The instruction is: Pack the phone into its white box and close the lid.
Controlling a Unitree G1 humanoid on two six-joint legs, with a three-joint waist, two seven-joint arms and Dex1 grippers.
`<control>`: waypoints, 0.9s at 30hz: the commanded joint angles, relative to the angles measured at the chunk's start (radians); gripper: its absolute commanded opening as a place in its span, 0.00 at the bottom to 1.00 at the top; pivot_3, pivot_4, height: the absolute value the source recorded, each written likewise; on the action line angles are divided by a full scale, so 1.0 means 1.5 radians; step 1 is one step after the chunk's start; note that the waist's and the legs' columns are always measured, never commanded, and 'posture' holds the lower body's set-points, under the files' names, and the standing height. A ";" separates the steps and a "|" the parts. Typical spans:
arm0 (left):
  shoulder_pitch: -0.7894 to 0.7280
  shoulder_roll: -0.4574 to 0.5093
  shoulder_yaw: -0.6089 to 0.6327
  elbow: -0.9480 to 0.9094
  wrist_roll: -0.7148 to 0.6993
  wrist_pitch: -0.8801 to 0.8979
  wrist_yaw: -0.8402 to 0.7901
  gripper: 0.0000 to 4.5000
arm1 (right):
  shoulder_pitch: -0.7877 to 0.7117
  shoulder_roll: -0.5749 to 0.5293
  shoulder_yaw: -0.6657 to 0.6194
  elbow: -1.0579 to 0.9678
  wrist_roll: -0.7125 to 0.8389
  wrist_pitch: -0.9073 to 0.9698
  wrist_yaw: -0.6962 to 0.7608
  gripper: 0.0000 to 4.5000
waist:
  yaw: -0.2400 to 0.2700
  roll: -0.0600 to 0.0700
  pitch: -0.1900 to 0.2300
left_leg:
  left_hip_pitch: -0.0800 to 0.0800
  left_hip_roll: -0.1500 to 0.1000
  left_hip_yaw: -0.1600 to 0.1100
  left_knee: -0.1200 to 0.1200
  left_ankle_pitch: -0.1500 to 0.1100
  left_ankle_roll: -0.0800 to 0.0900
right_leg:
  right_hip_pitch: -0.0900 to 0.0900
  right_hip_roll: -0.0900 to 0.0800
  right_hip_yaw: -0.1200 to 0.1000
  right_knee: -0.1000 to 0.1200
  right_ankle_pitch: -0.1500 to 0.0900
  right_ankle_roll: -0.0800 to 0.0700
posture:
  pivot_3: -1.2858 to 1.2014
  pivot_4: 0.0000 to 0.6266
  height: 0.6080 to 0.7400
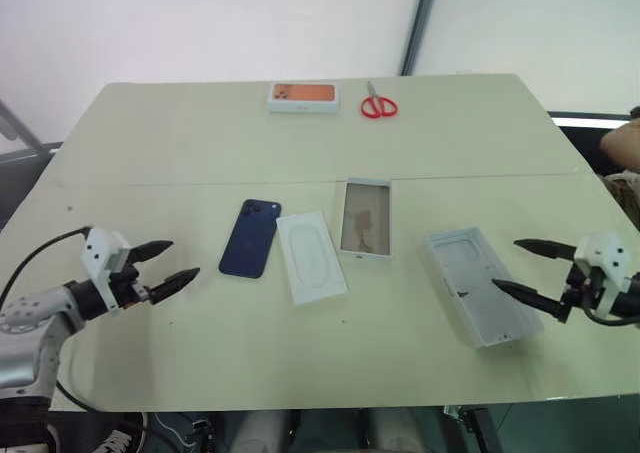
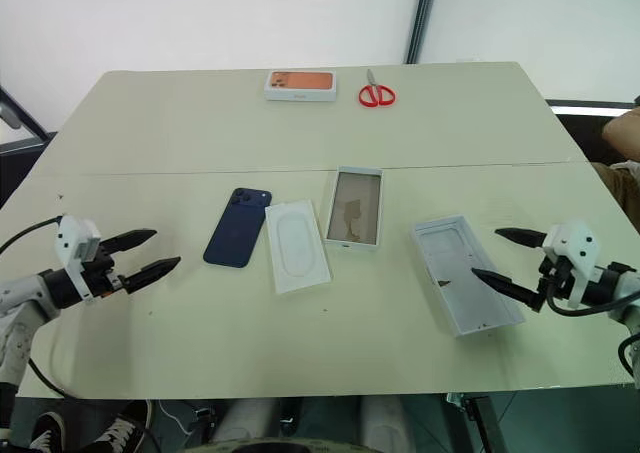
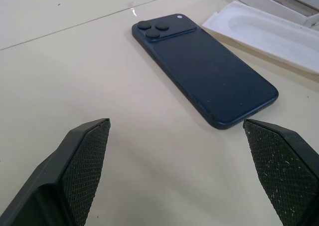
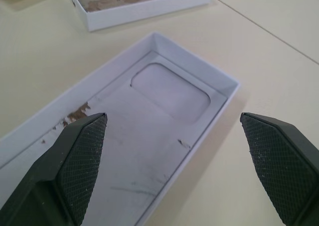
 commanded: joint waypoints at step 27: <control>-0.031 -0.018 -0.006 -0.061 -0.017 0.040 0.020 1.00 | -0.029 0.001 0.010 -0.056 -0.012 0.002 -0.041 0.99 | 0.000 0.000 0.000 | 0.000 0.000 0.000 0.000 0.000 0.000 | 0.000 0.000 0.000 0.000 0.000 0.000 | 0.52 0.24 1.00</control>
